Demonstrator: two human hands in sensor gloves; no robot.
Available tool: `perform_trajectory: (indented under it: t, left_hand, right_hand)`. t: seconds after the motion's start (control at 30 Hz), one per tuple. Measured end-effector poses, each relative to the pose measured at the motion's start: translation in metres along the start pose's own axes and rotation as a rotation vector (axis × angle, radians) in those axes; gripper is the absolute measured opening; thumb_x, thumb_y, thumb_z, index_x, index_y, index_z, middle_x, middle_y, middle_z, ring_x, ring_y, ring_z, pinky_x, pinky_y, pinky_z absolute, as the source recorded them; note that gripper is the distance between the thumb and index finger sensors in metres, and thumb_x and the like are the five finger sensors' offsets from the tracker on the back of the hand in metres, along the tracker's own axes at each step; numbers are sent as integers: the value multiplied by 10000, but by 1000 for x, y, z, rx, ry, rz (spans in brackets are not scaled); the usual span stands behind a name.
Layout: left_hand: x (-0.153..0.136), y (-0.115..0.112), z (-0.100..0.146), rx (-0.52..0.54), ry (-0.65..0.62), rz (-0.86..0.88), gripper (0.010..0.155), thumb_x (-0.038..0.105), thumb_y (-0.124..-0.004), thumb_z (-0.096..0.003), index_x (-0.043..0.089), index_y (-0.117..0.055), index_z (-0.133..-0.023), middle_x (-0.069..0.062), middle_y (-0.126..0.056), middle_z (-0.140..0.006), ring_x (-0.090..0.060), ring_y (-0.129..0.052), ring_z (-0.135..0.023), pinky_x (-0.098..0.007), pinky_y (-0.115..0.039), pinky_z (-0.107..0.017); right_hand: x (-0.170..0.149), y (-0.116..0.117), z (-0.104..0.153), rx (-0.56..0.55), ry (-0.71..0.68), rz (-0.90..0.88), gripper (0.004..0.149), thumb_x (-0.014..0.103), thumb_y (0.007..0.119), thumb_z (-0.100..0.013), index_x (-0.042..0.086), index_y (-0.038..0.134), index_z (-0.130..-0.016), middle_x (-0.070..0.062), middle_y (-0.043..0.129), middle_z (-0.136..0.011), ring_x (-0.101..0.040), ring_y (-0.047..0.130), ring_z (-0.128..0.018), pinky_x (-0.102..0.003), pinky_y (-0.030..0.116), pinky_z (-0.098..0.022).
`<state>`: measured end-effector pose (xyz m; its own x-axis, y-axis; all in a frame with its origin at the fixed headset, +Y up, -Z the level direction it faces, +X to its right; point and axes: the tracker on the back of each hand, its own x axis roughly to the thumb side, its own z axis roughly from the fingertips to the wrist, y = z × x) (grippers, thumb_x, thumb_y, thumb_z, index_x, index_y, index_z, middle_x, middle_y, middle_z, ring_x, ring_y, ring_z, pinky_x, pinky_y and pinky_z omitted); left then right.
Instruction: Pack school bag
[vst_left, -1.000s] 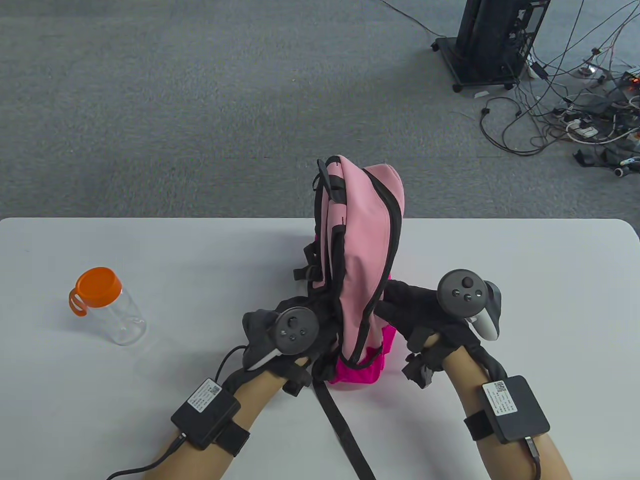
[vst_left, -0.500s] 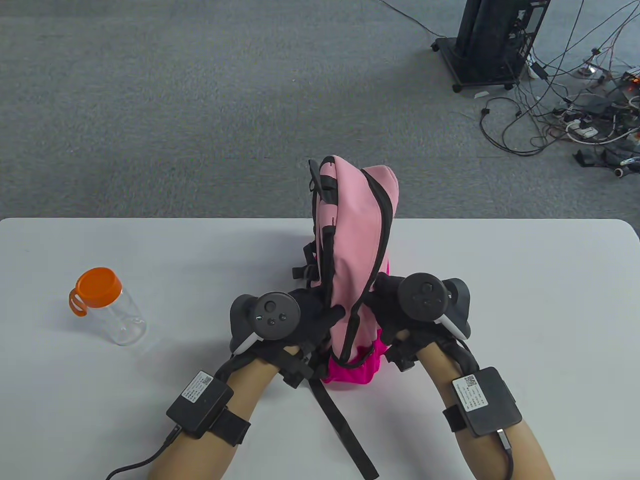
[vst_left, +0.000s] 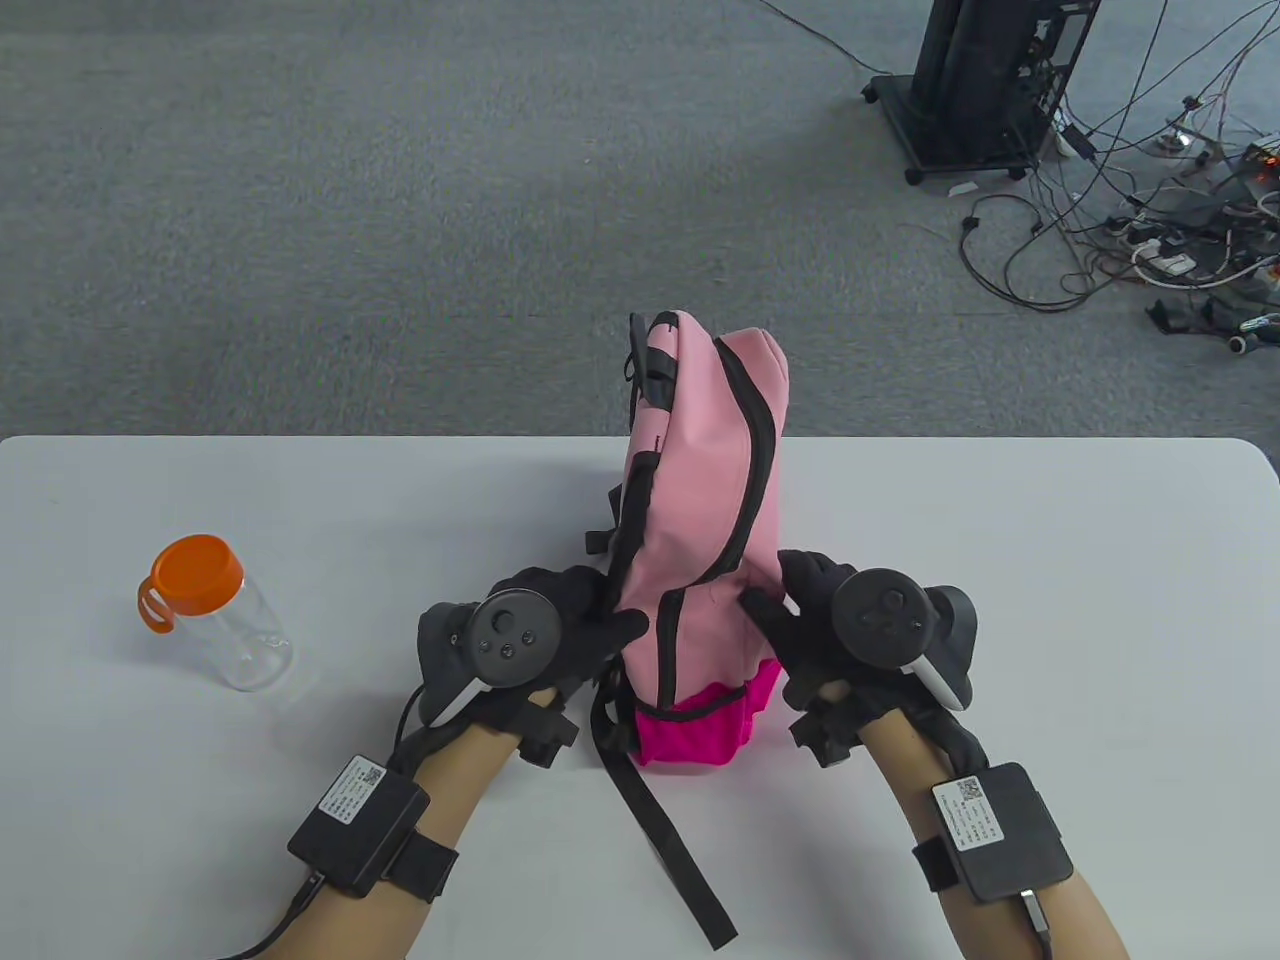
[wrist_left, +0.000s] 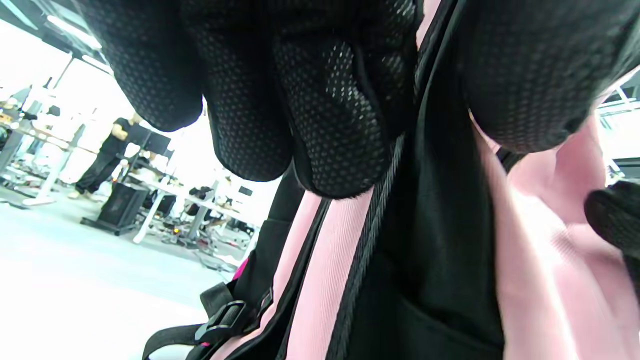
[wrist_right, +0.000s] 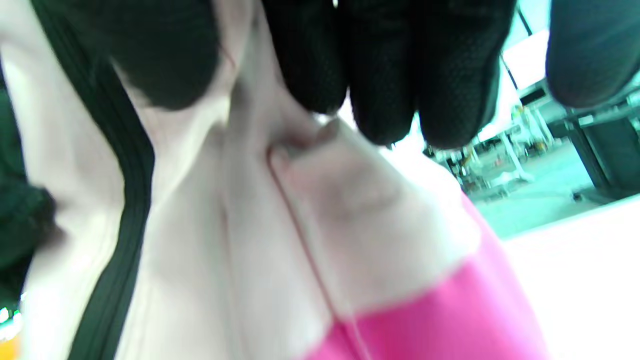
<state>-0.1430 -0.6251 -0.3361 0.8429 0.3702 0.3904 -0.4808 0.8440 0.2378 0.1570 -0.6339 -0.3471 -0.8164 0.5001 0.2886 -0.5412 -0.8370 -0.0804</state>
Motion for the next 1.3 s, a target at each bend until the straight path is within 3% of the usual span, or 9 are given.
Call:
perform_trajectory:
  t: [0.07, 0.17, 0.3, 0.4, 0.57, 0.73, 0.97, 1.07, 1.3]
  left_hand:
    - [-2, 14, 3, 17, 4, -34, 737, 643, -919, -345, 153, -894, -896, -35, -1093, -761, -407, -1008, -812, -637, -792, -663]
    - [-4, 40, 10, 110, 56, -151, 672, 583, -917, -399, 142, -893, -904, -59, -1083, -782, -411, -1002, -804, -644, -779, -668]
    - [-25, 87, 21, 205, 167, -380, 637, 539, -897, -438, 157, -863, -946, -85, -1030, -886, -439, -939, -878, -667, -724, -704]
    - [-57, 114, 28, 119, 309, -329, 714, 547, -857, -466, 174, -742, -1065, -182, -752, -1168, -539, -652, -1082, -761, -490, -771]
    - [-121, 134, 35, 20, 597, -303, 915, 573, -809, -494, 164, -397, -1201, -281, -327, -1288, -612, -293, -1140, -788, -284, -766]
    - [-185, 125, 37, -84, 843, -196, 1028, 603, -779, -503, 167, -145, -1185, -293, -10, -1241, -634, -55, -1087, -772, -203, -759]
    - [-233, 89, 39, -191, 937, -171, 1039, 611, -792, -486, 244, -82, -1150, -219, 38, -1221, -594, -13, -1087, -754, -237, -784]
    - [-238, 85, 38, -97, 912, -221, 974, 592, -831, -463, 264, -251, -1174, -122, -151, -1294, -571, -158, -1146, -748, -324, -807]
    - [-218, 79, 28, -198, 845, -424, 886, 555, -872, -456, 337, -405, -1176, -119, -397, -1302, -569, -569, -1122, -667, -625, -799]
  right_hand:
    - [-2, 6, 0, 58, 44, 1, 814, 572, 873, -406, -10, 702, -950, -360, 728, -1001, -603, 807, -855, -856, 672, -513]
    - [-4, 10, 2, -59, 14, 36, 681, 519, 902, -404, 25, 830, -867, -333, 830, -936, -558, 894, -798, -822, 737, -493]
    - [-2, 14, 2, -70, 16, -14, 548, 423, 892, -432, 18, 888, -801, -317, 884, -890, -539, 941, -752, -795, 784, -473]
    - [1, 16, 2, -45, 40, -83, 504, 377, 866, -454, 1, 898, -788, -310, 912, -858, -535, 954, -729, -780, 779, -482]
    - [7, 22, 3, -34, 25, -94, 498, 375, 853, -462, -4, 896, -781, -312, 921, -843, -536, 958, -717, -773, 779, -483]
    - [10, 25, 2, 7, 28, -114, 513, 373, 834, -469, -7, 868, -811, -317, 894, -872, -546, 934, -744, -774, 757, -504]
    - [7, 25, 6, 8, 34, -124, 515, 373, 828, -470, 0, 860, -823, -312, 888, -882, -546, 928, -754, -777, 753, -507]
    - [4, 26, 7, 20, 38, -154, 518, 371, 825, -472, 1, 854, -833, -313, 880, -892, -550, 918, -765, -781, 746, -510]
    - [4, 29, 6, 17, 37, -170, 517, 369, 816, -475, 5, 845, -841, -311, 877, -896, -550, 912, -771, -783, 740, -516]
